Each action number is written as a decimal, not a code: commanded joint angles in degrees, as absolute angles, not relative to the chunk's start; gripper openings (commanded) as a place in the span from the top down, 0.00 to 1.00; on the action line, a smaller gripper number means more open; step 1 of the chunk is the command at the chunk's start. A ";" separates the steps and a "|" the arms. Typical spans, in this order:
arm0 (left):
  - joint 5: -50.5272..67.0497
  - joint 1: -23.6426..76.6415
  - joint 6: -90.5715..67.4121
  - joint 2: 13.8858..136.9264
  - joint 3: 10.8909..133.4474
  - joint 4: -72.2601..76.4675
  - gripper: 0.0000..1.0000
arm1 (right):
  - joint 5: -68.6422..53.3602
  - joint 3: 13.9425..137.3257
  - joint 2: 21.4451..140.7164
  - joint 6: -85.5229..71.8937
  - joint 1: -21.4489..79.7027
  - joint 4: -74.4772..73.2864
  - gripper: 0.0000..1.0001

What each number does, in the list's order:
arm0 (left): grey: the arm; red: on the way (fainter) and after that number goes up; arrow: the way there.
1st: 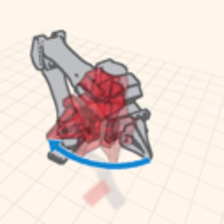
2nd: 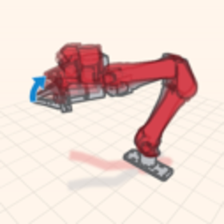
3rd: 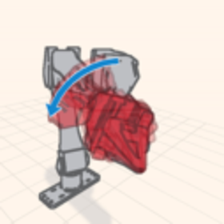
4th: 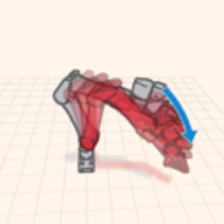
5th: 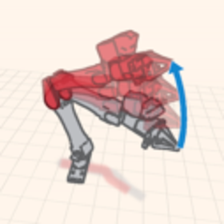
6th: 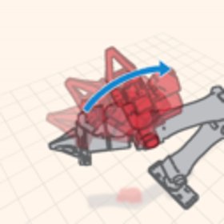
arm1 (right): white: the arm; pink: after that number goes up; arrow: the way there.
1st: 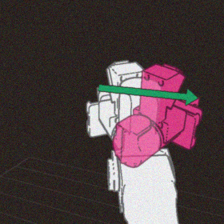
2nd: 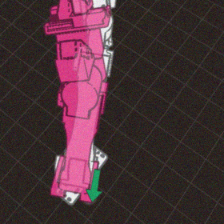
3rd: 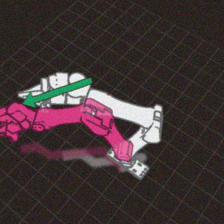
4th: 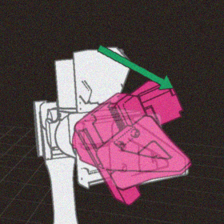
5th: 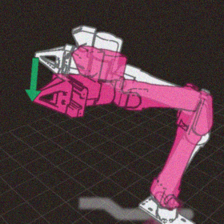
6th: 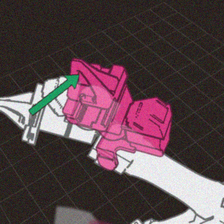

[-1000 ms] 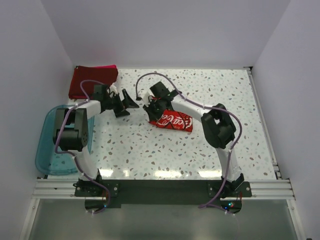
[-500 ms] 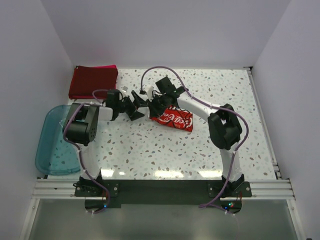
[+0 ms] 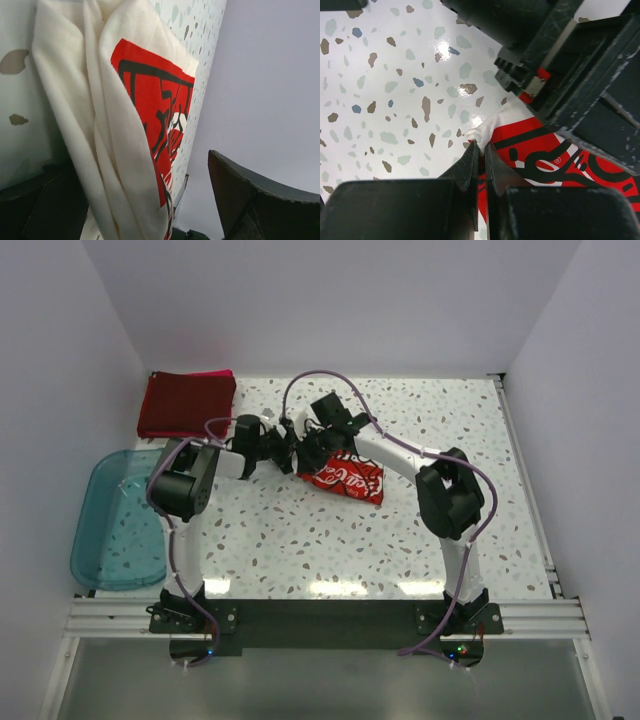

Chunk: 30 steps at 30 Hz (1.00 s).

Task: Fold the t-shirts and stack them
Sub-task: Neatly place the folded tshirt to the corner

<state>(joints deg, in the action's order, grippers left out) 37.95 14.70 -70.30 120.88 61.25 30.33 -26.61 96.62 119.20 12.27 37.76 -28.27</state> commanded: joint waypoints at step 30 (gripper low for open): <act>33.93 9.67 -21.82 123.31 94.54 -30.55 1.00 | -29.10 98.62 109.35 10.10 33.58 -31.99 0.01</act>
